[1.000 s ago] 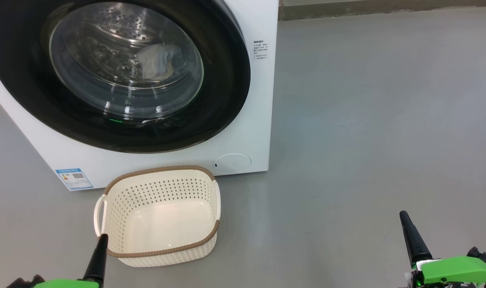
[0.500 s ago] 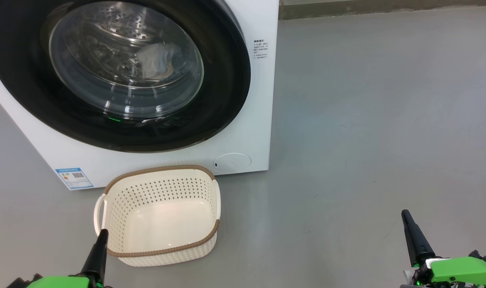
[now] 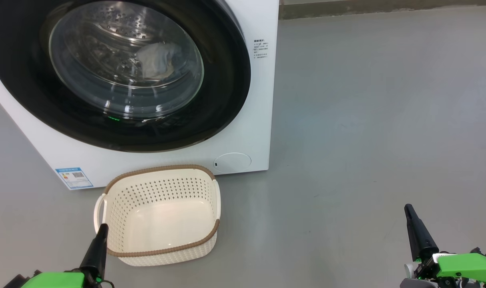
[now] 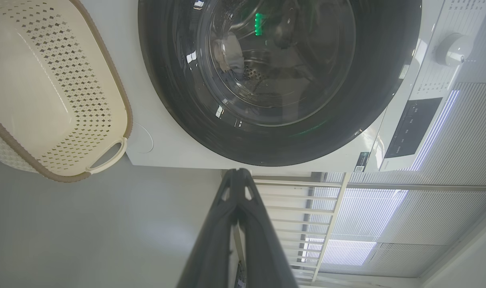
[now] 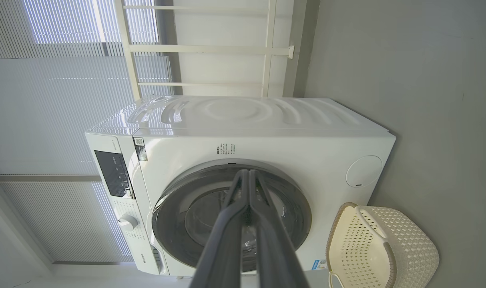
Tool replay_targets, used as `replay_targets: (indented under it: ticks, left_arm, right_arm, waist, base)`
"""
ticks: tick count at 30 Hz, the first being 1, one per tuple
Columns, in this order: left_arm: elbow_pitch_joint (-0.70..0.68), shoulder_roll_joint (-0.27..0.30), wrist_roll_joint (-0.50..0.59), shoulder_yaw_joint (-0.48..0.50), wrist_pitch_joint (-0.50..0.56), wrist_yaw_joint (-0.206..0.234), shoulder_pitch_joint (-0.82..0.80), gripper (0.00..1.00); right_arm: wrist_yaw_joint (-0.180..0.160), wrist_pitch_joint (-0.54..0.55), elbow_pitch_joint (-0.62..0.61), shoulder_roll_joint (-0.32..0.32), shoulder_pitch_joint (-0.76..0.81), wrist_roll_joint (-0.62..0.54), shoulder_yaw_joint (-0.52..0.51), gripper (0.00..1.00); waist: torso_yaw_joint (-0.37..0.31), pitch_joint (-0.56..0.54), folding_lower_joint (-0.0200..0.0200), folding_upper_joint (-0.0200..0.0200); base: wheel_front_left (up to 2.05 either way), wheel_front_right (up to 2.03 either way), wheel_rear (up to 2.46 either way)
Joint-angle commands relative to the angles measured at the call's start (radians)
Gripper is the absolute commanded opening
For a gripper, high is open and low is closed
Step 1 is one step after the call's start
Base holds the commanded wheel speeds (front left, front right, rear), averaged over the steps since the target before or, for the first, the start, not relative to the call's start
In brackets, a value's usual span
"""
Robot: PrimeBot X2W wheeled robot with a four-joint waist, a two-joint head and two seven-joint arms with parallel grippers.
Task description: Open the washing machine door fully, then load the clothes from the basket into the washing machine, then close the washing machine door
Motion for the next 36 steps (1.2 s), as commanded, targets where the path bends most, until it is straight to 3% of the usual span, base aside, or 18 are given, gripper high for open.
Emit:
replay_targets:
  ticks: [1, 36]
  left_arm:
    - [-0.018, 0.019, -0.008, 0.034, 0.004, -0.003, -0.040, 0.00]
    - [-0.018, 0.017, -0.005, 0.038, 0.008, -0.003, -0.040, 0.00]
  right_arm:
    - [-0.001, 0.006, -0.025, -0.010, -0.039, 0.003, 0.023, 0.00]
    - [-0.001, 0.007, -0.025, -0.009, -0.040, 0.002, 0.022, 0.00]
  waist:
    - [0.000, 0.000, 0.0000, 0.0000]
    - [0.000, 0.000, 0.0000, 0.0000]
  base:
    - [0.00, 0.00, 0.00]
    - [0.00, 0.00, 0.00]
